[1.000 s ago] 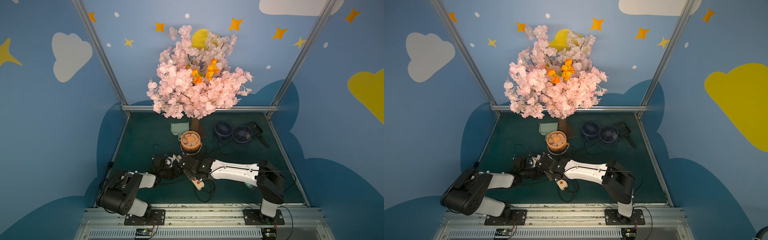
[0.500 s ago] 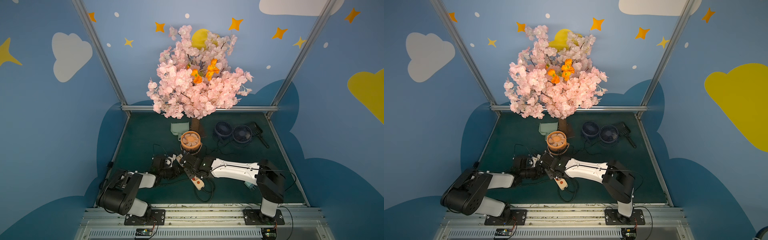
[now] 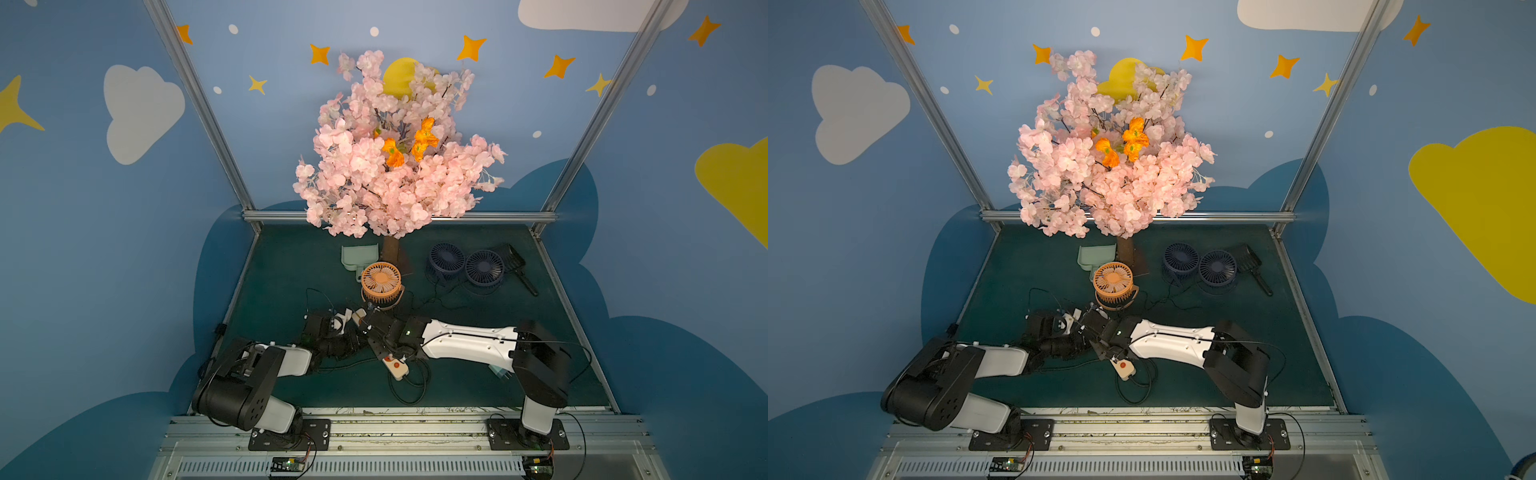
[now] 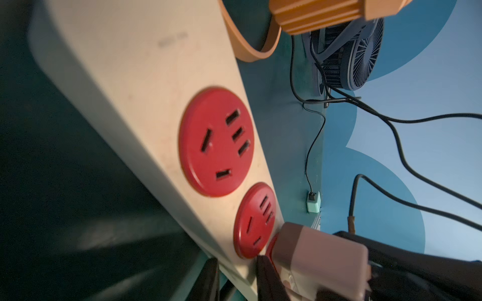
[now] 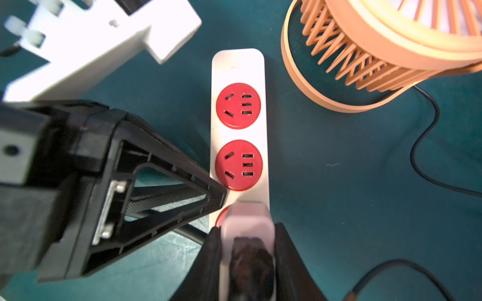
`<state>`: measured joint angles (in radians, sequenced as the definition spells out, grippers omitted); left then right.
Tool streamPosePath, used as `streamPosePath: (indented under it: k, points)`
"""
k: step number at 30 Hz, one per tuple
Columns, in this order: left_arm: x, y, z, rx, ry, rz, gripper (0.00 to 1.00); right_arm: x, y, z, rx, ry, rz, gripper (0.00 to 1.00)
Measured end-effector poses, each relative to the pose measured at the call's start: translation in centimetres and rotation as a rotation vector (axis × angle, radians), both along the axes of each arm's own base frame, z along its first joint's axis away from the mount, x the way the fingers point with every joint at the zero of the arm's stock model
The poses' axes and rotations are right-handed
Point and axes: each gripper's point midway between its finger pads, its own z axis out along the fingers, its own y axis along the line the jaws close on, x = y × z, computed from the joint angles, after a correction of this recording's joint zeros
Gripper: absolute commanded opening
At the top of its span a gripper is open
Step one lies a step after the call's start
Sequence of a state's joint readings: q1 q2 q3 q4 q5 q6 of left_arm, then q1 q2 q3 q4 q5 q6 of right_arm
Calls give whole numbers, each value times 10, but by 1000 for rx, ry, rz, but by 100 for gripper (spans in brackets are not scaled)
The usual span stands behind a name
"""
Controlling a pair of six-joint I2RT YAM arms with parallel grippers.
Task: Plug the desk fan into the power strip
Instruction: Insert the plug into the socket.
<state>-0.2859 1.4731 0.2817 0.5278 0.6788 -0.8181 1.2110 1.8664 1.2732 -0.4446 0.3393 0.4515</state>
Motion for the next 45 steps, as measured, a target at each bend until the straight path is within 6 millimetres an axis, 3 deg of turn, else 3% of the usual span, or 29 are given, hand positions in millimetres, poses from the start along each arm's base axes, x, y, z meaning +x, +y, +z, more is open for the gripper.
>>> streamPosePath:
  k: [5,7,14,17,21,27,32,40,45]
  points:
    - [0,0,0,0,-1,-1,28,4,2,11,2,23,-5,0]
    - [0,0,0,0,-2,0,28,5,6,16,-21,48,-4,5]
    - [1,2,3,10,-11,11,28,9,14,26,-93,121,-16,56]
    - [1,3,7,17,-26,13,29,13,21,44,-46,129,-26,75]
    - [-1,6,10,43,-41,9,31,14,22,73,35,133,-18,91]
    - [3,10,28,90,-108,8,40,2,6,107,127,159,0,95]
    - [6,15,49,128,-197,10,52,-15,-28,110,176,208,-4,96]
    - [5,15,81,130,-339,-21,68,-23,-45,83,275,401,-77,96]
    - [1,7,93,115,-394,-72,71,-36,-51,63,267,472,-108,97]
